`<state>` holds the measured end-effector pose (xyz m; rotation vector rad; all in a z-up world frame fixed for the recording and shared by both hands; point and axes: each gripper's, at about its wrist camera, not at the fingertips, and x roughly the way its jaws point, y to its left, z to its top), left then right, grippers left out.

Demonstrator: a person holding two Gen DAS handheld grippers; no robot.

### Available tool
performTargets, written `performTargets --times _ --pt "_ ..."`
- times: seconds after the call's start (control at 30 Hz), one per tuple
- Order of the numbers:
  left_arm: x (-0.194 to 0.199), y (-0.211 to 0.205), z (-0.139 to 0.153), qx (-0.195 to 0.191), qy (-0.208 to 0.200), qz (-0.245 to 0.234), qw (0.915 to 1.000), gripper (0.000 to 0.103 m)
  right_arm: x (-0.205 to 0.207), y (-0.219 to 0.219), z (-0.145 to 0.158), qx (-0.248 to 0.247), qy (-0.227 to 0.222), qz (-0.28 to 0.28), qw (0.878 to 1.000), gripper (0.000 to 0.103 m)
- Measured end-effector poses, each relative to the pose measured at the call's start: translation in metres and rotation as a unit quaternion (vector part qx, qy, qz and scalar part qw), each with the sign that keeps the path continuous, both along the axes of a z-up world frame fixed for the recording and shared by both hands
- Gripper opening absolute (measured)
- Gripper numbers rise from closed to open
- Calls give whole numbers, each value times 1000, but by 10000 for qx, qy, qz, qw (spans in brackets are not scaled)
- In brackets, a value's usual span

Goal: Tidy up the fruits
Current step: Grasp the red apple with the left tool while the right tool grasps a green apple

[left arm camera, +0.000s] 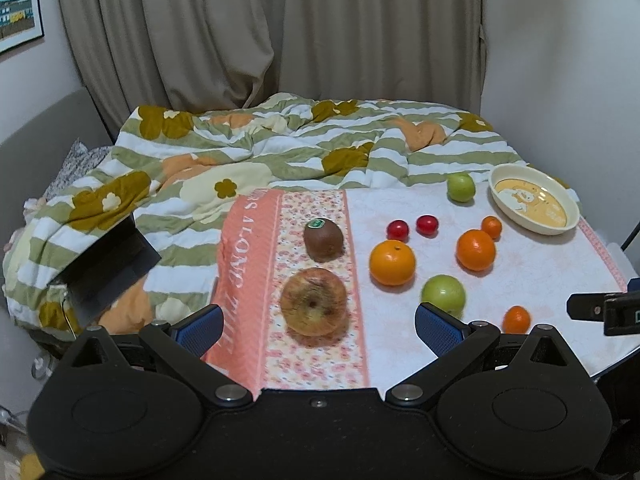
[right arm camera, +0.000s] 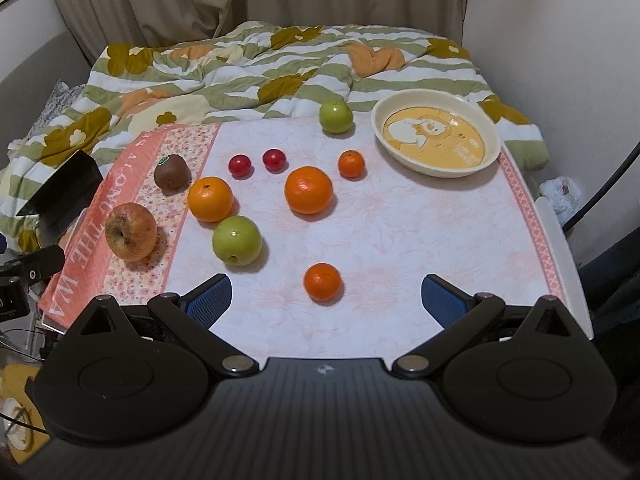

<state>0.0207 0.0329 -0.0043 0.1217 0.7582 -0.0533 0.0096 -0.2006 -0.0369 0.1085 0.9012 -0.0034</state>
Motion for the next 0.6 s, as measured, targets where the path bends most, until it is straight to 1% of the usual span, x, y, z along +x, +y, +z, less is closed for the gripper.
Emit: performTargets --times 0.13,0.33,0.6 --pt "12 16 -13 127 1 -107 9999 103 9 13 -8 5 -3 34 10000 103" --pt "34 32 -37 210 30 -367 9991 103 25 39 -31 -109 -115 291 9995 103" --pt "63 37 -72 319 212 -645 9972 103 49 64 -64 -162 -234 971 9949 103"
